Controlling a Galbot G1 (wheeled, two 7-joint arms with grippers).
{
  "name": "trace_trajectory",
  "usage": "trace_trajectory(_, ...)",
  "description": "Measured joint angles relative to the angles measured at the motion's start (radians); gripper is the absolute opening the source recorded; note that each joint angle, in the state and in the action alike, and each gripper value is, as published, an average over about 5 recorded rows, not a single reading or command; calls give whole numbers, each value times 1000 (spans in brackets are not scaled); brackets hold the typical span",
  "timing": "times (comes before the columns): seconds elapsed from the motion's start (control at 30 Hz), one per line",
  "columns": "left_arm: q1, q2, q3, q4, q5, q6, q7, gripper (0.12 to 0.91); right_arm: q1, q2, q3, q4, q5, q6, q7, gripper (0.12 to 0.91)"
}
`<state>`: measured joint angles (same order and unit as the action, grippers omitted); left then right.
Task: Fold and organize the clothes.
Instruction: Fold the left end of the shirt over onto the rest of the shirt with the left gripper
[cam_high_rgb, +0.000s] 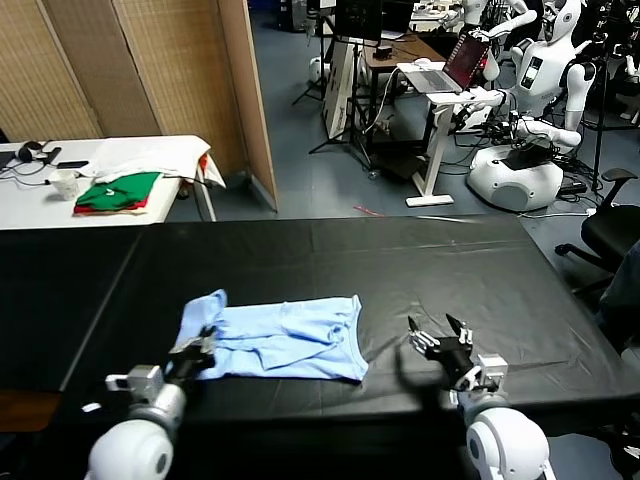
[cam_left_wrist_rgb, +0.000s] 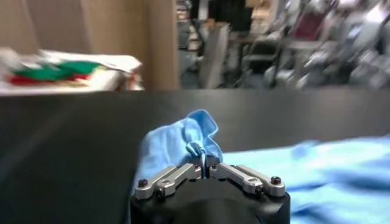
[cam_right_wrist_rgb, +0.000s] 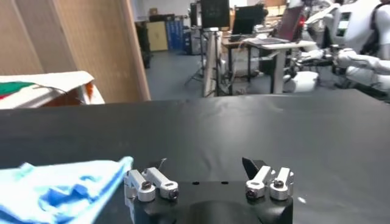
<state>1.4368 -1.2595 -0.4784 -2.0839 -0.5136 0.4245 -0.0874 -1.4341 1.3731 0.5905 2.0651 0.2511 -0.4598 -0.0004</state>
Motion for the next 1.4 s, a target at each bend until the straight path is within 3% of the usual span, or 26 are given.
trace_trajectory(0.5,-135,-70,256,47,-116,-18,-18,171,-24,20,22,4,-29,-1,0,907)
trace_trajectory(0.8,-165,-108,307,79,-175,-34,-18,171,-24,22,22,-3,-35,-3,-2,907)
trace_trajectory(1.2,-162,-155,327,127,-104,-57,-14,176,-29,24,10,7,-44,-4,-7,907)
trace_trajectory(1.3,-155,-168,331,137,-94,-68,-12,270,-32,18,-2,16,-44,-8,-11,907)
trace_trajectory(1.4,-148,-182,338,141,-105,-77,-10,454,-37,7,-16,25,-35,-11,-14,907)
